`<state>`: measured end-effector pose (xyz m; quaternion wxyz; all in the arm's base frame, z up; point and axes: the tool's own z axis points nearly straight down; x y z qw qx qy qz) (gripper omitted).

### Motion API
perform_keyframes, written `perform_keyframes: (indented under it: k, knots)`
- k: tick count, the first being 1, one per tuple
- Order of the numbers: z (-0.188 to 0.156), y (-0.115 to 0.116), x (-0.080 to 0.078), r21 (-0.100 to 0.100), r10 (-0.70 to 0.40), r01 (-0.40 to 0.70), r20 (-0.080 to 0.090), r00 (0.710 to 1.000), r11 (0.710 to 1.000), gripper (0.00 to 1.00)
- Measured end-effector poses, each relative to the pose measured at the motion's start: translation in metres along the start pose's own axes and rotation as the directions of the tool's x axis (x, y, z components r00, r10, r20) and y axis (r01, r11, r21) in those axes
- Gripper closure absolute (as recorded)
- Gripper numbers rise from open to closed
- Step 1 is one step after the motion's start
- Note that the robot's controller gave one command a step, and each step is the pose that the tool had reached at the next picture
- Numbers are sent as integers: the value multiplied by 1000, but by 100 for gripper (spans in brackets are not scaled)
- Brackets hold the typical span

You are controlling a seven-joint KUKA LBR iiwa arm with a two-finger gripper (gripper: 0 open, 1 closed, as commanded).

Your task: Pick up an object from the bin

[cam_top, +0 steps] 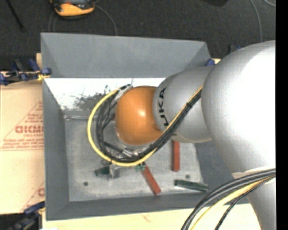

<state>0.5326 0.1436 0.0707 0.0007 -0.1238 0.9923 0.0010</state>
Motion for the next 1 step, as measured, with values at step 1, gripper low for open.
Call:
perform_keyframes:
  k: [1]
  knots:
    - [-188,19,8,2,18,-18,11,1000,1000,100]
